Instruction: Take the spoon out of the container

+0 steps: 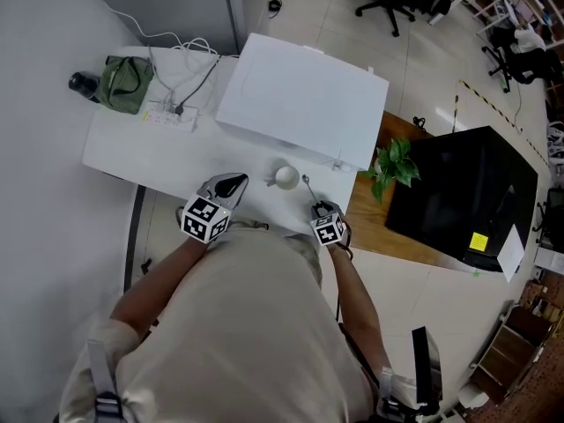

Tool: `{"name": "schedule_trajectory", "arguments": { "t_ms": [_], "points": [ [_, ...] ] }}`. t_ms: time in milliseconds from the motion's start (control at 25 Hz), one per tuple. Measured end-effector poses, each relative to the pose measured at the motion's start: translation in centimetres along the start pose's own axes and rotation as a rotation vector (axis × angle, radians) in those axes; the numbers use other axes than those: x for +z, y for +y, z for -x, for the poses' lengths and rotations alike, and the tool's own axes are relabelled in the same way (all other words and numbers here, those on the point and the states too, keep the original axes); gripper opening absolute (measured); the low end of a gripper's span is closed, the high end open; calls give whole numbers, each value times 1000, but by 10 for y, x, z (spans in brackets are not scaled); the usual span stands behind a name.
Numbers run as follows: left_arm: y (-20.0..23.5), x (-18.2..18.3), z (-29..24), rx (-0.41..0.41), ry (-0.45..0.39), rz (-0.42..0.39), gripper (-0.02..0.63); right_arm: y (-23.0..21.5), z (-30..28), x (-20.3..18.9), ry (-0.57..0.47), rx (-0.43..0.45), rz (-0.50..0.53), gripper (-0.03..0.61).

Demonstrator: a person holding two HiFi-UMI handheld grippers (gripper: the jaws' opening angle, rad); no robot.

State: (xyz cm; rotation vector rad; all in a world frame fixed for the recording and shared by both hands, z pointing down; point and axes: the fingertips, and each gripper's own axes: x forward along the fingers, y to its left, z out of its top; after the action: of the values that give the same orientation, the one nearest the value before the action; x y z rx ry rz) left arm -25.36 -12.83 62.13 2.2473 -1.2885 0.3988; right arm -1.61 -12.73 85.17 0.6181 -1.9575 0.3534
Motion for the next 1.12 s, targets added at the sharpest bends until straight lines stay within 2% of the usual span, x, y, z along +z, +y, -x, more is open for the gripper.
{"name": "schedule_trajectory", "arguments": {
  "t_ms": [240, 480, 640, 800, 920, 1120],
  "points": [
    [2, -8, 7, 9, 10, 10, -11, 0, -20, -23, 94, 3, 17, 126],
    [-1, -10, 11, 8, 15, 5, -9, -3, -26, -31, 142, -29, -63, 126],
    [-5, -12, 12, -10, 21, 0, -11, -5, -25, -32, 131, -63, -110, 129],
    [-17, -23, 11, -50, 31, 25, -11, -9, -7, -47, 121, -99, -184, 163],
    [-10, -29, 15, -53, 42, 45, -11, 0, -6, -33, 79, -78, -237, 163],
    [-28, -43, -5, -87, 42, 76, -11, 0, 30, -4, -3, -66, -240, 163]
  ]
}}
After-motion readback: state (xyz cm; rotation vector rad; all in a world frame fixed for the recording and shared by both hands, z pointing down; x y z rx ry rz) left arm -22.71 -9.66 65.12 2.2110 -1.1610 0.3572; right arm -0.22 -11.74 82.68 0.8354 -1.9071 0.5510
